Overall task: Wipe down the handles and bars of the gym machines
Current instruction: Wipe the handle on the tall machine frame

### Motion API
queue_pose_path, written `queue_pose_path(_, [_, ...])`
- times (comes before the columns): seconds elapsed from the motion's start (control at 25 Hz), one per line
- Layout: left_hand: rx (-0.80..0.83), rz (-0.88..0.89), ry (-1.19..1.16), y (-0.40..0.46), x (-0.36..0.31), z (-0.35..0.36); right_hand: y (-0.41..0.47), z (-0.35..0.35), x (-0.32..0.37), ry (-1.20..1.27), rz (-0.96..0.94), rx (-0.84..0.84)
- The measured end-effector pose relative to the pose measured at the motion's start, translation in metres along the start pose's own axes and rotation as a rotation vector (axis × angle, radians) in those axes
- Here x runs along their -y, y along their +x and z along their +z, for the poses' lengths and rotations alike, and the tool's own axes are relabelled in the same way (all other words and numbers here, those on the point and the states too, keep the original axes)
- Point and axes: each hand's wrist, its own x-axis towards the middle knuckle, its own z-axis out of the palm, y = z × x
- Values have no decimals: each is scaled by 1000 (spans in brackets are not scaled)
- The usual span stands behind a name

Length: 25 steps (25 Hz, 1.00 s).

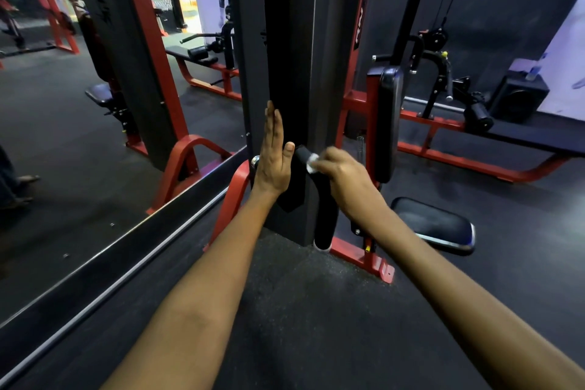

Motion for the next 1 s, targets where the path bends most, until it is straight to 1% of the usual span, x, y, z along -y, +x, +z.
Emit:
queue_pose_path(0.08, [18,12,6,0,2,0,-43,-12,7,39,-29,-71])
queue_pose_path(0.16, [5,19,8,-1,5,1,-32,-12,10,76,2,-103])
queue_pose_path(0.24, [-5,-20,5,-2,6,2,15,2,14,51,16,-72])
queue_pose_path(0.32, [-9,-43,19,-3,6,-1,44,12,23,-13,-31,32])
queue_pose_path(0.4, [1,30,36,-2,9,-6,25,10,12,-52,-159,25])
queue_pose_path(0.44, [13,65,41,0,11,-8,2,4,6,-31,-200,24])
queue_pose_path(0.48, [27,85,45,2,13,-9,-24,-4,2,14,-199,41])
queue_pose_path(0.52, [37,98,46,2,14,-8,-46,-12,-1,61,-185,34])
queue_pose_path(0.56, [35,103,44,1,14,-6,-55,-15,-6,97,-157,-9])
queue_pose_path(0.6, [24,92,40,0,12,-3,-48,-12,-10,109,-102,-60])
queue_pose_path(0.68, [3,24,30,-2,8,1,-4,-4,-4,133,-15,-78])
queue_pose_path(0.72, [-7,-9,32,-3,7,2,17,3,4,117,-30,-61])
queue_pose_path(0.8, [-12,-25,52,-4,6,-1,29,14,12,53,-133,-6])
queue_pose_path(0.84, [-9,-12,64,-3,6,-4,15,17,11,53,-180,53])
queue_pose_path(0.88, [-9,9,81,-2,6,-7,-7,19,9,106,-142,58])
queue_pose_path(0.92, [-11,30,99,-1,7,-9,-31,17,6,167,-76,27])
queue_pose_path(1.0, [-10,60,104,0,6,-12,-71,12,0,187,37,-145])
